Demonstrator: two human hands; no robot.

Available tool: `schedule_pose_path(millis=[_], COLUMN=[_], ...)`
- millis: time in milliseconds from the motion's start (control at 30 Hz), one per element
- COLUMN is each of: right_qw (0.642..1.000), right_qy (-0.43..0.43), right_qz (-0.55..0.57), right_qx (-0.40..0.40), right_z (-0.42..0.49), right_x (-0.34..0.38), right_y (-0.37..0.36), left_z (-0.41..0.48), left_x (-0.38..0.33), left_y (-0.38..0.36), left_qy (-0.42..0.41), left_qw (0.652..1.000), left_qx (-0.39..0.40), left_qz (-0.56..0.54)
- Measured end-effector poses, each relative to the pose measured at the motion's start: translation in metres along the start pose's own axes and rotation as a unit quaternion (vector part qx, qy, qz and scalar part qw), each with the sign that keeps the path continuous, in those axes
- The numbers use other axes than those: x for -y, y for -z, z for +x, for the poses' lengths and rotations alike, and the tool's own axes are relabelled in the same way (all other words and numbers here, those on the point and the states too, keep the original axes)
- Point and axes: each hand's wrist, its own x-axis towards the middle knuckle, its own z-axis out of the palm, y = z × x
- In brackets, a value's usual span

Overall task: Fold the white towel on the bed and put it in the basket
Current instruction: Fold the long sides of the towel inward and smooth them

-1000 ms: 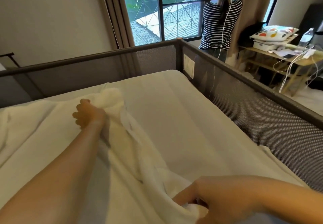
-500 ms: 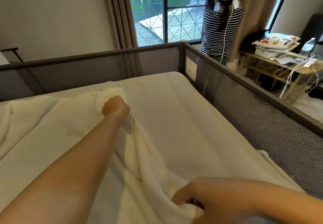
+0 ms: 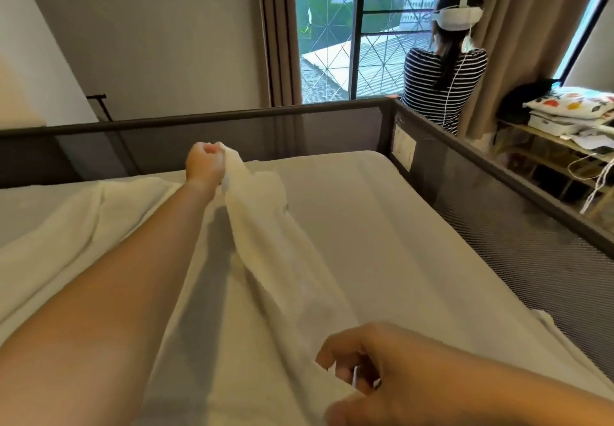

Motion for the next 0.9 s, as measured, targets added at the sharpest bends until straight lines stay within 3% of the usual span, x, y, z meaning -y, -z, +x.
schedule_pose_path(millis=[200,467,900], right_qw=[0.995,0.991,0.989], right_qy=[0.057,0.104,0.080], right_qz=[0.063,0.050,0.119], right_qx=[0.046,0.065,0.038], right_z=[0.026,0.087,0.177], right_x=[0.055,0.127,0.217], right_y=[-0.029,-0.085,-0.167], left_z=[0.029,0.060,0.121], left_x=[-0.001,0.022,0.085], left_y=[0.070,0.155,0.283], left_qy=[-0.015,0.002,0.036], left_qw=[0.999,0.996,0.995], left_qx=[-0.015,0.005,0.004], left_qz=[-0.049,-0.091,-0.093])
